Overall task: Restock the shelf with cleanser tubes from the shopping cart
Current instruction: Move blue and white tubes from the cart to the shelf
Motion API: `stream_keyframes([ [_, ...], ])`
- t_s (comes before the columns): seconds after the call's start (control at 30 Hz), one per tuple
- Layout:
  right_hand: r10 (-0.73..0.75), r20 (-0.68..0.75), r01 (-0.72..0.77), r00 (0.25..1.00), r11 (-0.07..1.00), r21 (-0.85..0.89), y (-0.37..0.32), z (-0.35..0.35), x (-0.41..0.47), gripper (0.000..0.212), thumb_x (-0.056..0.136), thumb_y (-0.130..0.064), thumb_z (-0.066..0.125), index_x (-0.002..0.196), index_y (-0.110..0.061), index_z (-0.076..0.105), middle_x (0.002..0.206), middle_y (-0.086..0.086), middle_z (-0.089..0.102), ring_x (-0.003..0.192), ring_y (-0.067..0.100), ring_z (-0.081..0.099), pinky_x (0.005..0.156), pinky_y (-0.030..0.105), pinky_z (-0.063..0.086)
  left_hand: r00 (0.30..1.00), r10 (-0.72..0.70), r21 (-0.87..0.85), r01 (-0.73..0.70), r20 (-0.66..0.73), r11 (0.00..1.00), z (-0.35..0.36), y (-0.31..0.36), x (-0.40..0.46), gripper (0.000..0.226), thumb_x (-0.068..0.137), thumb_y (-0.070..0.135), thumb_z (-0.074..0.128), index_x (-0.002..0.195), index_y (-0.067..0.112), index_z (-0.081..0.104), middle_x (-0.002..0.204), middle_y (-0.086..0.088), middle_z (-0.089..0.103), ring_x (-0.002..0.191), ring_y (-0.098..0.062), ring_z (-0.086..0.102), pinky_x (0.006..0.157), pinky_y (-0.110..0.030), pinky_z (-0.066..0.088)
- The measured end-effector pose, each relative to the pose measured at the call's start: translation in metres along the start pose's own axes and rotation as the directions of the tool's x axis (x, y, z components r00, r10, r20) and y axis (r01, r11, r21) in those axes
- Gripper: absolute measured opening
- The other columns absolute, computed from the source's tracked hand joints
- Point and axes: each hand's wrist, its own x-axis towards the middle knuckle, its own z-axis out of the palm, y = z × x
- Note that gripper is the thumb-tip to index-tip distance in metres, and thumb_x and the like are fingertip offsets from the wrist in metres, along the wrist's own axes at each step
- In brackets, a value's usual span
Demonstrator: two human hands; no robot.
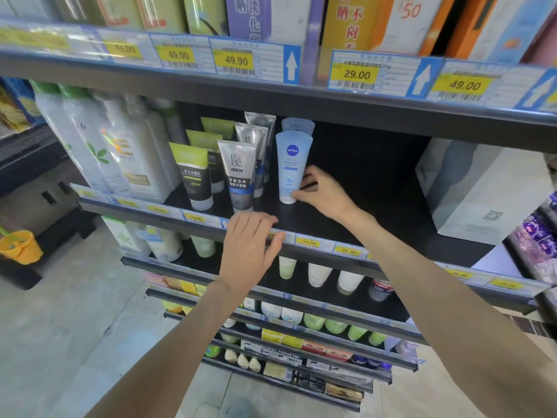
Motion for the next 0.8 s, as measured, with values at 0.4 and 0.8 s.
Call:
stream_keyframes([
  [0.4, 0.039, -0.068, -0.041, 0.997, 0.999, -0.034, -0.014, 0.011, -0.005, 0.041, 0.091, -0.023, 0.077, 0.126, -0.018, 0.057, 0.108, -0.006, 0.067, 0.096, 0.005, 0.067, 0.079, 0.02, 0.05, 0.999, -0.024, 0.024, 0.023, 0.026, 0.999, -0.004, 0.001, 0.0, 0.029, 0.103, 0.035, 0.057, 0.115, 0.011, 0.069, 0.112, -0.005, 0.067, 0.106, -0.027, 0.06, 0.1, -0.043, 0.045],
  [0.8, 0.107, -0.044, -0.11, 0.993, 0.991, -0.073, -0.025, 0.009, -0.024, 0.062, 0.089, -0.028, 0.079, 0.14, -0.019, 0.046, 0.125, 0.0, 0.063, 0.11, 0.011, 0.064, 0.098, 0.036, 0.055, 0.98, -0.055, 0.066, 0.043, 0.192, 0.997, -0.015, 0.003, 0.002, 0.042, 0.107, 0.041, 0.048, 0.135, 0.012, 0.062, 0.125, -0.004, 0.066, 0.118, -0.024, 0.059, 0.108, -0.044, 0.044],
])
